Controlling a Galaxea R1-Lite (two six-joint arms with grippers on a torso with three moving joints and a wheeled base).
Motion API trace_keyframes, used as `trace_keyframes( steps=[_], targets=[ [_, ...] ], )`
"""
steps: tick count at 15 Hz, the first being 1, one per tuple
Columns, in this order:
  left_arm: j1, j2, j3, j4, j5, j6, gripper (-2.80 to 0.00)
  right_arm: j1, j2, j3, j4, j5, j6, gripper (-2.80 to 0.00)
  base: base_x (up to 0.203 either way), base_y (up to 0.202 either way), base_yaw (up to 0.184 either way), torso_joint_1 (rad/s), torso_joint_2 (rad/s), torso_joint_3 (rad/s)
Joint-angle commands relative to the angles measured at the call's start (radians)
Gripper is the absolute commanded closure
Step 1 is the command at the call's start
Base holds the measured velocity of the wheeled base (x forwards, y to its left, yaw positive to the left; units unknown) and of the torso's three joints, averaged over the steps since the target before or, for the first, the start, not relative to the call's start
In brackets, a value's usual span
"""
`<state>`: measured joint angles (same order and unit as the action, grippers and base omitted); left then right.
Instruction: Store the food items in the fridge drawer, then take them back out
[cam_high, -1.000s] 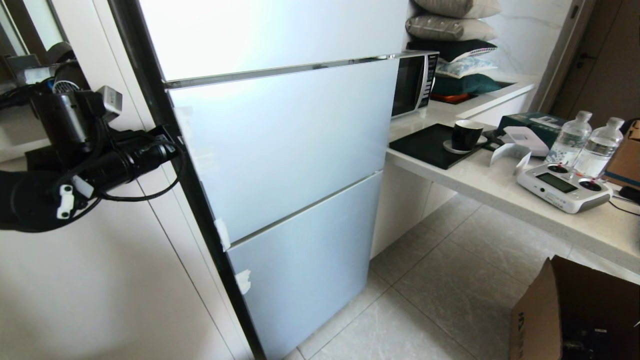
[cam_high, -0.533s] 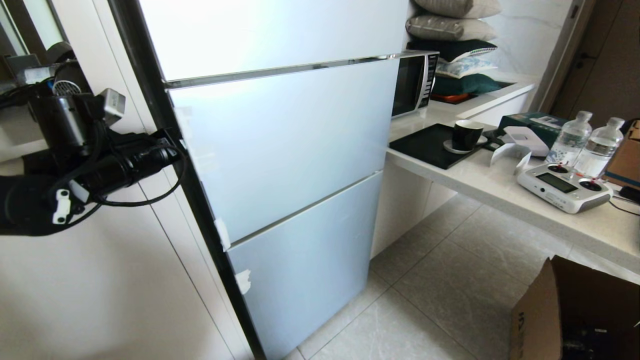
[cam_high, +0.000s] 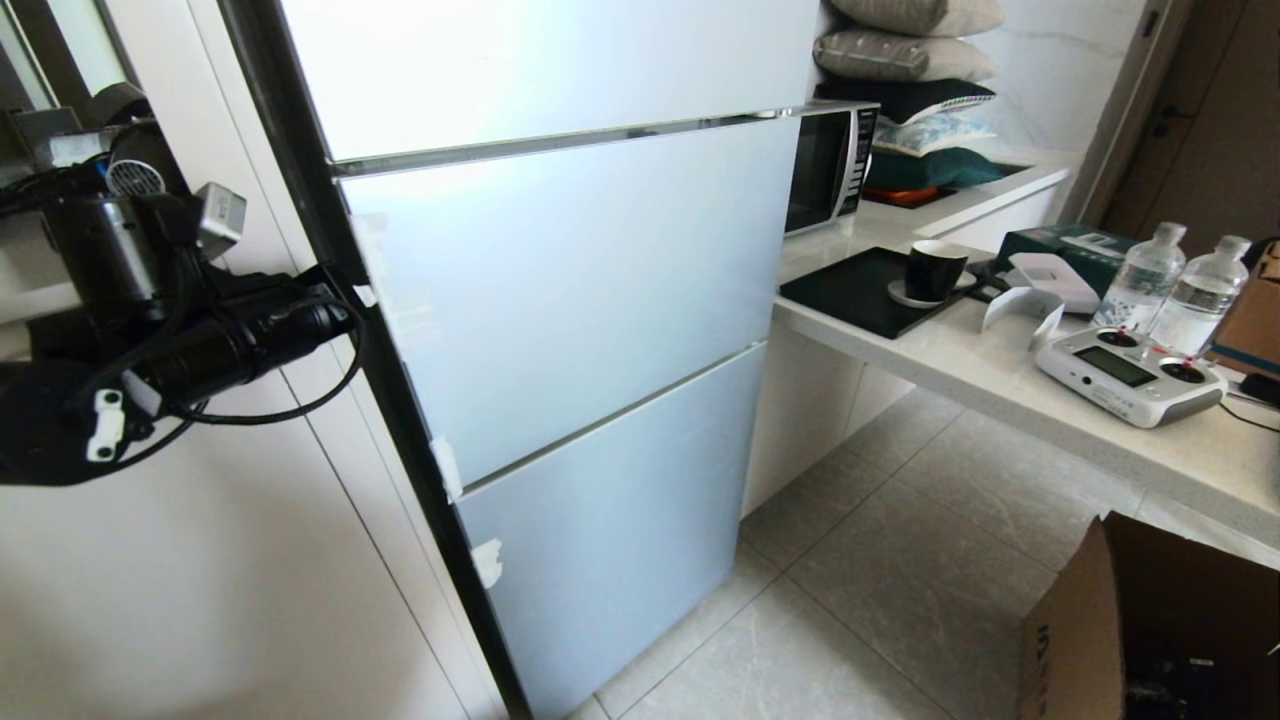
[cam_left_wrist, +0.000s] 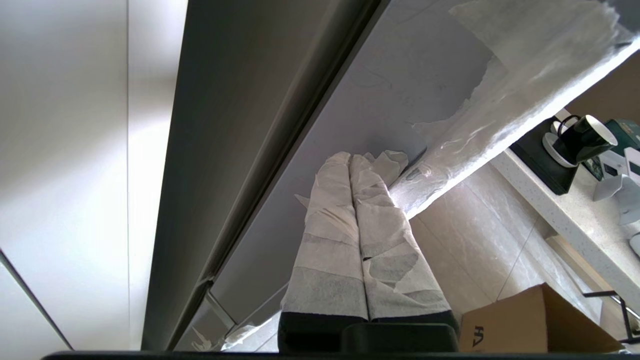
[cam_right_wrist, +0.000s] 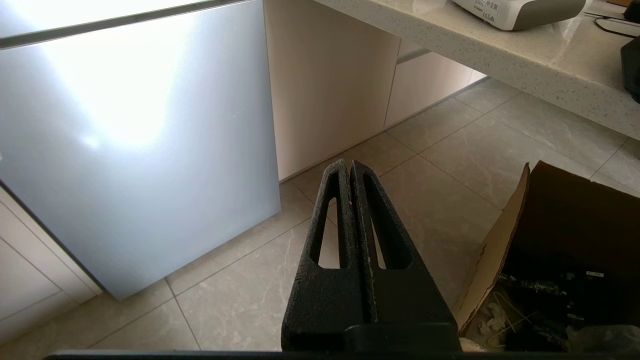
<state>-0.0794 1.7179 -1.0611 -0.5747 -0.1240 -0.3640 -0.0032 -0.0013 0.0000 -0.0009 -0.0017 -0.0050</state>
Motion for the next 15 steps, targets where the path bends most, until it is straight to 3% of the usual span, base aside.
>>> trace_keyframes(
  steps=[1,6,8,15],
  targets=[
    [-0.004,0.002,-0.002,-0.008,-0.003,-0.001,0.00,0.000,0.000,0.000,-0.001,0.000,-0.001,0.00,0.000,0.000,0.000,0.000,0.00,0.000],
    [-0.040,0.008,0.002,-0.020,-0.012,-0.007,0.00,0.000,0.000,0.000,-0.001,0.000,0.000,0.00,0.000,0.000,0.000,0.000,0.00,0.000],
    [-0.054,-0.002,0.023,-0.037,-0.051,-0.003,0.00,0.000,0.000,0.000,-0.001,0.000,-0.001,0.00,0.000,0.000,0.000,0.000,0.00,0.000],
    [-0.090,-0.046,0.110,-0.061,-0.052,0.003,0.00,0.000,0.000,0.000,-0.001,0.000,0.000,0.00,0.000,0.000,0.000,0.000,0.00,0.000]
  ],
)
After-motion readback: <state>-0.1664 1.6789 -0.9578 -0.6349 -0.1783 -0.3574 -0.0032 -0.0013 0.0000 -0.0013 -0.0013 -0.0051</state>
